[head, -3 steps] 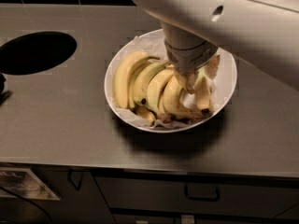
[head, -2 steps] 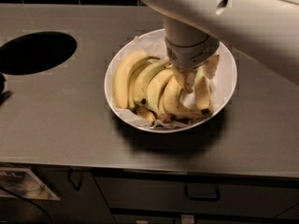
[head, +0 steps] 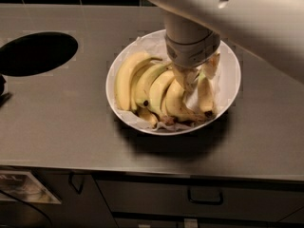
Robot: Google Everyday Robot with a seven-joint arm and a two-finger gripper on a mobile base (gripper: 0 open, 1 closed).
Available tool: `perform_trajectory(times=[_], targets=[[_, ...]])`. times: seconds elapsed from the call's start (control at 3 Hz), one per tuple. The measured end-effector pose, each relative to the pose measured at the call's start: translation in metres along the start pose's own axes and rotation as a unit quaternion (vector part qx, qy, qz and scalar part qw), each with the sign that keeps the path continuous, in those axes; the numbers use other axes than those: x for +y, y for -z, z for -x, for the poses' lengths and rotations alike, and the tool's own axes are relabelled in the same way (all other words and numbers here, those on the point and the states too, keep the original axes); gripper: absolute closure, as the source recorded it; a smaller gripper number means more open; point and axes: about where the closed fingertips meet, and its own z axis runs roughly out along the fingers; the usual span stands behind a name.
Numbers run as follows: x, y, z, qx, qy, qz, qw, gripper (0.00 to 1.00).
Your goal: Pick banana from white bowl
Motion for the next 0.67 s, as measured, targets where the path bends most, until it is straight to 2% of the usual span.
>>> perform_trajectory(times=[0.67], targets=[[-0.0017,-0.0152,-0.0062,0.021,-0.019,0.009,0.9996,0.54]])
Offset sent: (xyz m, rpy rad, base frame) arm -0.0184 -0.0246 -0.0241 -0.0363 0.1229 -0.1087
